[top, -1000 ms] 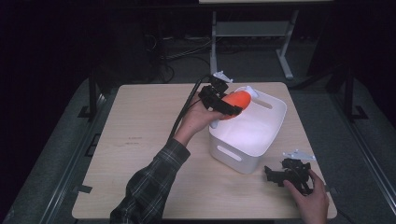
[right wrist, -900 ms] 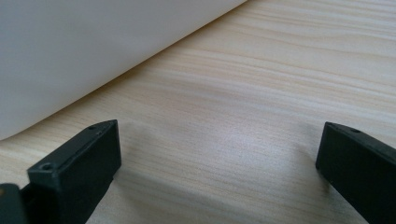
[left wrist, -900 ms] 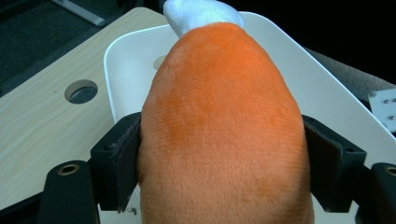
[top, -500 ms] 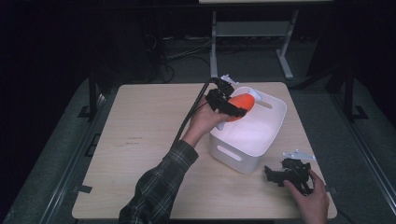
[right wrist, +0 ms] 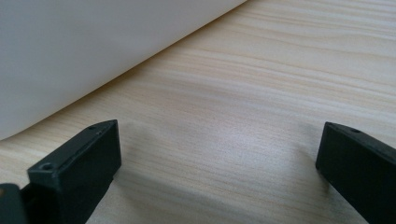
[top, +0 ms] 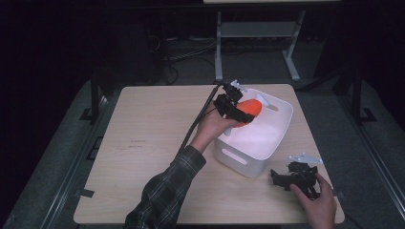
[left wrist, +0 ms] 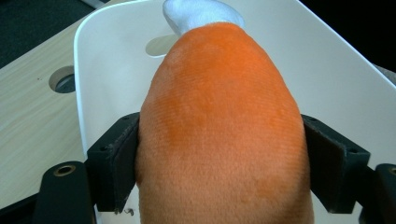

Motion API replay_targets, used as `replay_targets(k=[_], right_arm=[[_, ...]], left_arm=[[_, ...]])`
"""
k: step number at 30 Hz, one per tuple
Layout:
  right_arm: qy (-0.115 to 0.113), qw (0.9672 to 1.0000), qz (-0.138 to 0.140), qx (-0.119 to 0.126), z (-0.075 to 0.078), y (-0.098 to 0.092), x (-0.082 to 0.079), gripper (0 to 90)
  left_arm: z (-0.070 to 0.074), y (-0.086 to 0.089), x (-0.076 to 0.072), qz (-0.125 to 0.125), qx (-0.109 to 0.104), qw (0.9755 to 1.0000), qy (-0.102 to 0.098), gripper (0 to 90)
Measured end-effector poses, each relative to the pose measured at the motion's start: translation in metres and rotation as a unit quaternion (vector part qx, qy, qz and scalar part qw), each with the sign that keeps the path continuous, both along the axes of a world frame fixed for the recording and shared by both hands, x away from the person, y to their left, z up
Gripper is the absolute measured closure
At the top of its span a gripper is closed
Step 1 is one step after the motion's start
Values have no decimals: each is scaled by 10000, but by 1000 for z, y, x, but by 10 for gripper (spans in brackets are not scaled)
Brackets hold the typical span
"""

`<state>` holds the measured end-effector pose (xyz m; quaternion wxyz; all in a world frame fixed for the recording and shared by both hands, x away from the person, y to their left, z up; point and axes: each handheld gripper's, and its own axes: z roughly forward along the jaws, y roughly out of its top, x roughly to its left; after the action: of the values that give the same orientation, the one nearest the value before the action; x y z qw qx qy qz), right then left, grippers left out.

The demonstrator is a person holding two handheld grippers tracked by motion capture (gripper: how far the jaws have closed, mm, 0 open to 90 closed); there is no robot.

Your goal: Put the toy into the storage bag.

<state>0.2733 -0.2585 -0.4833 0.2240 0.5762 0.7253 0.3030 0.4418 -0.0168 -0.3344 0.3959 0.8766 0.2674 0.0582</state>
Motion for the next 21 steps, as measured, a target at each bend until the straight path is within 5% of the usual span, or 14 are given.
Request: replay_targets(k=[21], right_arm=[[-1,10000,-1,1,0,0,0,0]], left_arm=[[3,5,1,73,70,9999,-37,138]])
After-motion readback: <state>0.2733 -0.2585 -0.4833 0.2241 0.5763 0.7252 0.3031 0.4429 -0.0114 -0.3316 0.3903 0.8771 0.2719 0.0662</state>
